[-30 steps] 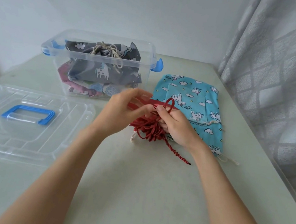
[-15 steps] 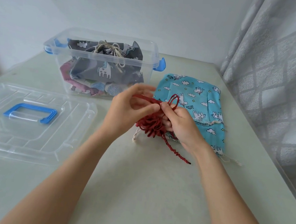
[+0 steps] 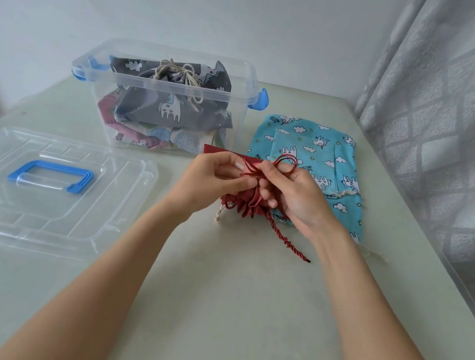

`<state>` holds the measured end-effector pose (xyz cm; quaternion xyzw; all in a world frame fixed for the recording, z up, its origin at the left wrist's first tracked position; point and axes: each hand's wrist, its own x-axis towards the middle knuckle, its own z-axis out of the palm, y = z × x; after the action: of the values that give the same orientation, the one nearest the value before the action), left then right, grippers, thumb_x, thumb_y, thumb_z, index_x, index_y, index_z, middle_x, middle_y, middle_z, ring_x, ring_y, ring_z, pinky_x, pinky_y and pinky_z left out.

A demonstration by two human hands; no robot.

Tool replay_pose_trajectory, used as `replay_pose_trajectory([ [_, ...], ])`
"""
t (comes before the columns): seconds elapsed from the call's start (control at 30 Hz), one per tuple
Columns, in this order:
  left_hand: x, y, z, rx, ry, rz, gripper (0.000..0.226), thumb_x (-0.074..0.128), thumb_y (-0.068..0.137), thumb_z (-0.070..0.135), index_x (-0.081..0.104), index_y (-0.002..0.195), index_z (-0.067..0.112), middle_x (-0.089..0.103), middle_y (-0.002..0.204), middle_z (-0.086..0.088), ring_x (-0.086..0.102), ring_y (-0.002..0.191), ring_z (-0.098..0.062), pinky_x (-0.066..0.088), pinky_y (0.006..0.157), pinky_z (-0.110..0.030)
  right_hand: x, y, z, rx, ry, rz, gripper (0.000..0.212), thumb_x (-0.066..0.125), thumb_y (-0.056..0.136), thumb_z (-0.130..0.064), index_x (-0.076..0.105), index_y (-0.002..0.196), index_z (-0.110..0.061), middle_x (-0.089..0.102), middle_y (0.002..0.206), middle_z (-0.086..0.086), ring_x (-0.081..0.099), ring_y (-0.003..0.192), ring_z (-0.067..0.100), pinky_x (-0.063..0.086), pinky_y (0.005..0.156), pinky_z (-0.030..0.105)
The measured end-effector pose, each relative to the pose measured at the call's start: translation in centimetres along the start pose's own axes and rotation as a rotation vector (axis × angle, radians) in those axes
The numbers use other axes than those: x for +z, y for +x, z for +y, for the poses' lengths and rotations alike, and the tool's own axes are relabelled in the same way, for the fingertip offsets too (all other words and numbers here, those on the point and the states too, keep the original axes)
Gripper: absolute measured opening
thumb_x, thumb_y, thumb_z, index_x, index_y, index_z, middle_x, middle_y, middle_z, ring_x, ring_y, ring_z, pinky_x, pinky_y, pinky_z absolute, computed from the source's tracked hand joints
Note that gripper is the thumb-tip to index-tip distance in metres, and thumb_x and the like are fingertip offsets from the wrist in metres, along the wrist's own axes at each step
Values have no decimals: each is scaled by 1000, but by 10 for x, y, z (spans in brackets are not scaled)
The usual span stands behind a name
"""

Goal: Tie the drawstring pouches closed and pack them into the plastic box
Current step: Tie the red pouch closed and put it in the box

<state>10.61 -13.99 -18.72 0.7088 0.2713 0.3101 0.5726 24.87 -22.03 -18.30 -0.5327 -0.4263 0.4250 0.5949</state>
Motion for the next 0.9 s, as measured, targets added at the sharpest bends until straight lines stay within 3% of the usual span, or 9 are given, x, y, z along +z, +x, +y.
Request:
replay_pose_trajectory([
  [0.1,-2,0,0,-21,-7,-27,8,69,80,5,63,85,7,69,70,1,64,67,-9,51,64,-17,-4,-2,-1,-31,-16,-65,14,59,86,-17,67,84,-5,59,61,-3,47,51,8,35,44,15],
  [0.2,-4,-2,2,-9,6,-49,9,67,82,7,61,80,12,64,67,2,59,67,-9,46,65,-16,-9,-6,-6,-121,-174,-122,10,67,78,-15,71,85,-9,59,63,-4,37,51,8,30,50,18],
  [0.3,-7,-3,4,14,-29,-113,18,66,80,-3,59,80,14,64,72,1,61,71,-8,49,72,-16,-9,-6,-9,-180,-233,-58,14,69,78,-1,70,85,-13,66,68,-10,55,58,2,41,60,12],
  [0.37,-6,-4,4,5,-21,-158,22,68,78,-6,58,80,15,63,75,-1,61,73,-10,50,74,-16,-9,-5,-8,-262,-363,-18,20,72,76,0,70,87,-17,71,82,-7,66,77,2,49,77,14],
  [0.43,-5,-4,4,-21,-3,-182,23,68,77,-5,56,79,15,61,75,-1,60,72,-8,48,71,-15,-9,-4,-6,-344,-515,28,21,75,74,-3,71,88,-18,71,86,-5,68,83,4,51,82,19],
  [0.6,-7,-2,1,-70,-34,-161,8,66,78,15,60,82,17,63,76,2,59,77,-12,44,79,-23,-6,-3,2,-735,-947,185,17,71,74,-5,73,87,-15,72,85,-4,66,79,10,52,72,25],
  [0.67,-7,0,1,-75,-64,-106,8,60,84,23,63,84,16,62,78,0,58,78,-13,45,78,-23,-5,-2,2,-802,-972,203,13,70,74,-4,72,85,-12,70,84,-1,64,77,13,50,70,22],
  [0.8,-8,0,0,-63,-29,-86,22,47,96,19,66,106,13,63,88,-2,55,77,-13,47,72,-20,-4,-1,3,-863,-970,231,7,72,74,-5,70,80,-8,61,83,2,57,76,10,45,68,13],
  [0.9,-9,-3,-1,-1,4,-180,21,52,94,13,64,111,15,66,93,-3,55,78,-10,45,70,-17,-5,0,4,-882,-980,237,4,72,75,-8,70,78,-10,60,80,2,58,73,14,50,62,25],
])
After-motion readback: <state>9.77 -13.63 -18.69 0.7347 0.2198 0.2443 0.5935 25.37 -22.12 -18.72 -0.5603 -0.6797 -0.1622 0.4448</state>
